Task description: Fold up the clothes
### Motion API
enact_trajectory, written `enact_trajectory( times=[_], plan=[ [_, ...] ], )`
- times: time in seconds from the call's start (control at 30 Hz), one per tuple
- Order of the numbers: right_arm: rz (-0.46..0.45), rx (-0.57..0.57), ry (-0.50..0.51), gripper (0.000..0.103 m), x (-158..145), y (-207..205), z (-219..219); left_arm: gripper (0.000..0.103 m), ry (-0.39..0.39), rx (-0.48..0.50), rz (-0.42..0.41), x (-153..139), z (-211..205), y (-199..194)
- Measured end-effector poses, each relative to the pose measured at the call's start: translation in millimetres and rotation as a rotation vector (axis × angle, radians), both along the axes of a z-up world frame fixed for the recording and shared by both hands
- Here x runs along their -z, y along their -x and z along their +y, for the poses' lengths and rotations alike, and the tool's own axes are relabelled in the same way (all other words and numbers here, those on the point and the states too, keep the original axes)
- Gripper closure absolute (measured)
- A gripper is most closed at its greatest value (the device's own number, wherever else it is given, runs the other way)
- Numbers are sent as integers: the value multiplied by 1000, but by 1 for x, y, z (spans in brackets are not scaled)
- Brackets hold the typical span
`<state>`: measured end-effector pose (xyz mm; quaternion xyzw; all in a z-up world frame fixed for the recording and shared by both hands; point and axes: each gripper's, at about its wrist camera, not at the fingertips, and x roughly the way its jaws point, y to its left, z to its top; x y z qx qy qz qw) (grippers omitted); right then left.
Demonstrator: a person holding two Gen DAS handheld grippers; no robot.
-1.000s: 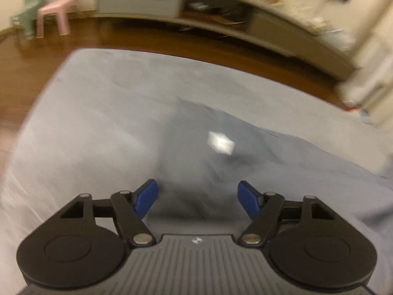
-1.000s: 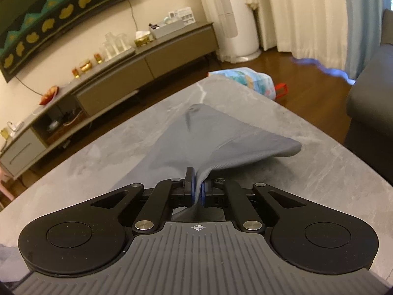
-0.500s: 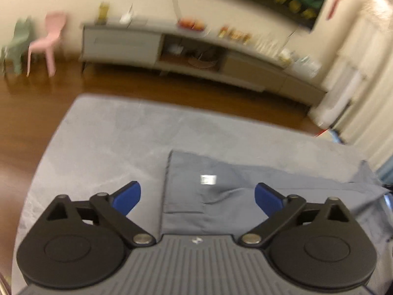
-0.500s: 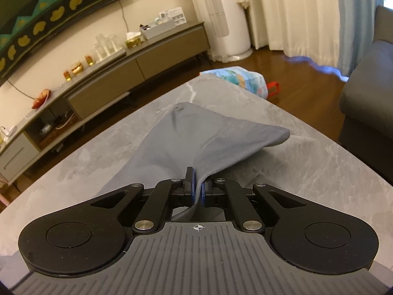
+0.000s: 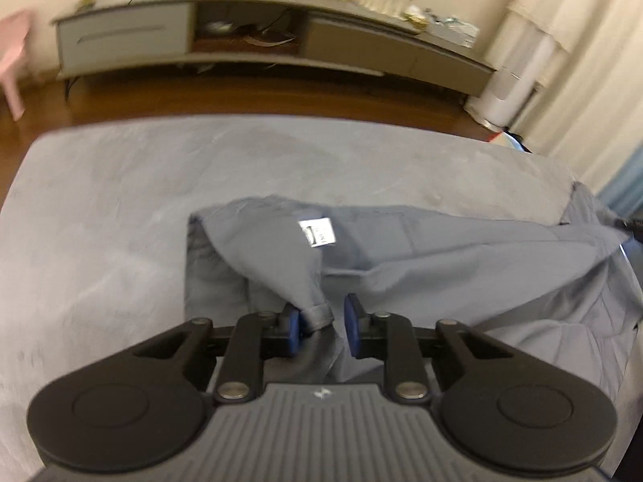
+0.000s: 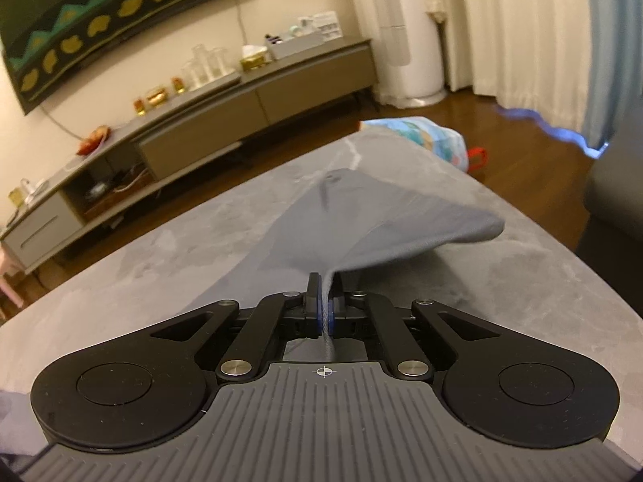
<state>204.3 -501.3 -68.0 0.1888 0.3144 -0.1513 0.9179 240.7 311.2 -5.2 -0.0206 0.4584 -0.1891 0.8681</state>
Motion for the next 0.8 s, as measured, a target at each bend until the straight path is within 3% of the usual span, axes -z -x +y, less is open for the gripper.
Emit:
enact_trajectory(
  times=[0.1, 0.17, 0.27, 0.33, 0.4, 0.47, 0.5, 0.53, 0.57, 0.67, 0.73, 0.8],
  plan=[
    [-48, 2, -15, 103, -11, 1, 1, 98, -6, -93, -96, -25, -6, 0],
    [-130, 20, -59, 103, -33, -1, -9, 98, 48, -193, -188, -55, 7, -1],
    [-181, 32, -63, 103, -62, -23, -20, 98, 108, -330, -284, -98, 27, -14],
    [-152, 29, -33, 103, -67, -52, -16, 97, 103, -369, -273, -107, 28, -34],
    [-83, 30, 11, 103, -57, -81, -5, 96, 17, -409, -223, -95, 10, -64],
    [12, 41, 58, 103, -33, -108, 10, 84, -84, -450, -137, -67, -6, -94],
    [56, 34, 63, 89, -20, -113, 14, 75, -119, -475, -106, -55, -9, -100],
    [93, 15, 54, 79, -10, -114, 18, 74, -140, -510, -88, -44, -9, -98],
    [130, -5, 46, 61, 1, -115, 21, 73, -146, -536, -76, -36, -9, -94],
    [86, -57, -38, 48, 1, -68, 16, 61, -32, -524, -118, -47, 5, -48],
    [57, -119, -88, 40, -12, -21, 7, 36, 33, -510, -199, -63, 13, 0],
    [48, -161, -92, 27, -22, 26, -1, 18, 68, -487, -272, -73, 16, 41]
  ],
)
